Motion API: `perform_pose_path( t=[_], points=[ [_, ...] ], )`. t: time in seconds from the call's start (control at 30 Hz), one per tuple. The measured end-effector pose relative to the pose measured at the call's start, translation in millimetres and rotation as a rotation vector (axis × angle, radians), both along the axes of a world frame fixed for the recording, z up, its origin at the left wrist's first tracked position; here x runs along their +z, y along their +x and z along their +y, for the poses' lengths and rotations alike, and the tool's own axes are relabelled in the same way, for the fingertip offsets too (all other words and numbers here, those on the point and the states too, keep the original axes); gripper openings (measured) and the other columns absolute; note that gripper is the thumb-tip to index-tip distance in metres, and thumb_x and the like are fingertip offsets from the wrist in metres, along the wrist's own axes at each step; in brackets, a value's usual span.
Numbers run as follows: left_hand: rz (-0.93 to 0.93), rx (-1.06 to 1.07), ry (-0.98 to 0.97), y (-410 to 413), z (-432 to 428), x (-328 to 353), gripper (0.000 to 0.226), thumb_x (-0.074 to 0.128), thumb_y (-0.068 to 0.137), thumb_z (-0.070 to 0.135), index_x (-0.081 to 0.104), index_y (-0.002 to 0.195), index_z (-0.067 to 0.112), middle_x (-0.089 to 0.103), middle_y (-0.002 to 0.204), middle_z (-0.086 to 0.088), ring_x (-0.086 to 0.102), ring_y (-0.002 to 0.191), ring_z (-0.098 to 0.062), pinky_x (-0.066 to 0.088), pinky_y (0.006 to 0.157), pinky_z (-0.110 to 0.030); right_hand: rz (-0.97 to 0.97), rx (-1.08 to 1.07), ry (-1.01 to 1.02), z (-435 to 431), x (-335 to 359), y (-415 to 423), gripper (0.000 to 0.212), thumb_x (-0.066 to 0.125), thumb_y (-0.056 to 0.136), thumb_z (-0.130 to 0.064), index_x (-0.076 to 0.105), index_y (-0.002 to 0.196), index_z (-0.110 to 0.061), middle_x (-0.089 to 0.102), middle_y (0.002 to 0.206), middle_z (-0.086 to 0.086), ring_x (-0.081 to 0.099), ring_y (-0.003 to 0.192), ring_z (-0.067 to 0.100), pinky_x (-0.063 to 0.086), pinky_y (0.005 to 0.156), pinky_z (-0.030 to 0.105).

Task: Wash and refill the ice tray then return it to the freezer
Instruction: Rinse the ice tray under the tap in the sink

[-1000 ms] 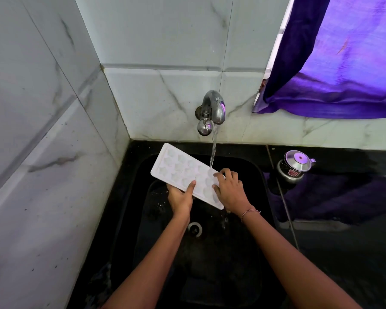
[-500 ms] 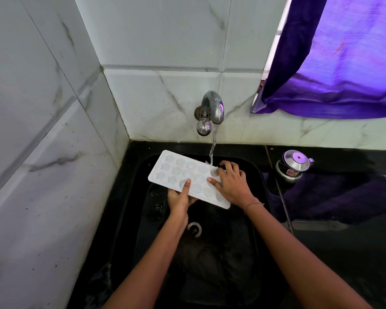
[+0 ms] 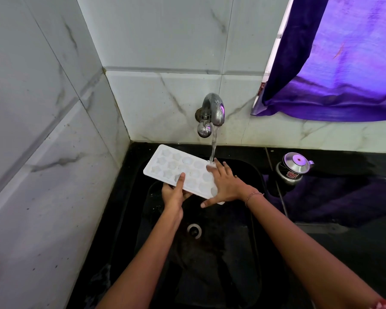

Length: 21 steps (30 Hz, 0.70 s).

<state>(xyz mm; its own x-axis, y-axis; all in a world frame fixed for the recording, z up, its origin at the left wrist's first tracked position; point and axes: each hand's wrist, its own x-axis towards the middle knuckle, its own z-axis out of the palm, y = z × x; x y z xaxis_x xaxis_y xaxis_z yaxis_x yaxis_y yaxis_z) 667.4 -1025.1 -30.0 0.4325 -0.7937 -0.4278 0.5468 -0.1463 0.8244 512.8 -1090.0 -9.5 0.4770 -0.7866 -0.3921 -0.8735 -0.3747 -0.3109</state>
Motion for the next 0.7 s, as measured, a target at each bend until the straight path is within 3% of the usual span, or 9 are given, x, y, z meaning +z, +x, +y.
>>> perform_pose_path(
  t=[0.13, 0.23, 0.43, 0.53, 0.7],
  points=[
    [0.045, -0.013, -0.053, 1.5, -4.7, 2.7, 0.045, 0.066, 0.085, 0.015, 0.051, 0.127, 0.011, 0.064, 0.116, -0.007, 0.064, 0.103, -0.024, 0.060, 0.067, -0.035, -0.085, -0.020, -0.267, 2.8, -3.6, 0.5, 0.106, 0.078, 0.061, -0.056, 0.019, 0.142, -0.019, 0.005, 0.157, 0.005, 0.002, 0.145, 0.032, 0.037, 0.105, 0.055],
    [0.066, -0.089, -0.016, 5.7, -10.6, 4.2, 0.040, 0.066, 0.085, 0.011, 0.052, 0.123, 0.013, 0.065, 0.110, -0.006, 0.066, 0.096, -0.022, 0.060, 0.063, -0.033, -0.158, -0.028, -0.313, 1.2, -4.1, -4.4, 0.090, 0.078, 0.059, -0.047, 0.030, 0.132, -0.024, 0.018, 0.149, 0.006, 0.017, 0.137, 0.033, 0.047, 0.096, 0.044],
    [0.119, -0.272, 0.136, 15.0, -16.7, 3.4, 0.039, 0.069, 0.081, 0.005, 0.055, 0.118, 0.008, 0.067, 0.102, -0.011, 0.067, 0.078, -0.021, 0.060, 0.060, -0.029, -0.097, 0.027, -0.333, -11.6, -1.6, -20.9, 0.078, 0.080, 0.059, -0.042, 0.047, 0.128, -0.027, 0.017, 0.150, 0.008, 0.014, 0.137, 0.037, 0.034, 0.108, 0.053],
    [0.122, -0.218, 0.116, 12.1, -16.2, 2.9, 0.042, 0.070, 0.079, 0.000, 0.054, 0.118, 0.003, 0.066, 0.105, -0.016, 0.067, 0.073, -0.023, 0.059, 0.059, -0.026, -0.020, 0.068, -0.320, -15.4, 1.6, -21.3, 0.078, 0.078, 0.063, -0.042, 0.045, 0.132, -0.030, 0.011, 0.154, 0.008, 0.008, 0.139, 0.036, 0.030, 0.108, 0.056],
    [0.131, -0.099, 0.076, 4.9, -15.8, 4.5, 0.041, 0.071, 0.075, -0.006, 0.056, 0.113, 0.001, 0.067, 0.094, -0.010, 0.065, 0.074, -0.023, 0.059, 0.057, -0.025, 0.094, 0.128, -0.427, -18.6, 2.8, -14.5, 0.074, 0.072, 0.069, -0.048, 0.042, 0.132, -0.025, 0.009, 0.156, 0.006, 0.006, 0.142, 0.031, 0.029, 0.107, 0.053]
  ],
)
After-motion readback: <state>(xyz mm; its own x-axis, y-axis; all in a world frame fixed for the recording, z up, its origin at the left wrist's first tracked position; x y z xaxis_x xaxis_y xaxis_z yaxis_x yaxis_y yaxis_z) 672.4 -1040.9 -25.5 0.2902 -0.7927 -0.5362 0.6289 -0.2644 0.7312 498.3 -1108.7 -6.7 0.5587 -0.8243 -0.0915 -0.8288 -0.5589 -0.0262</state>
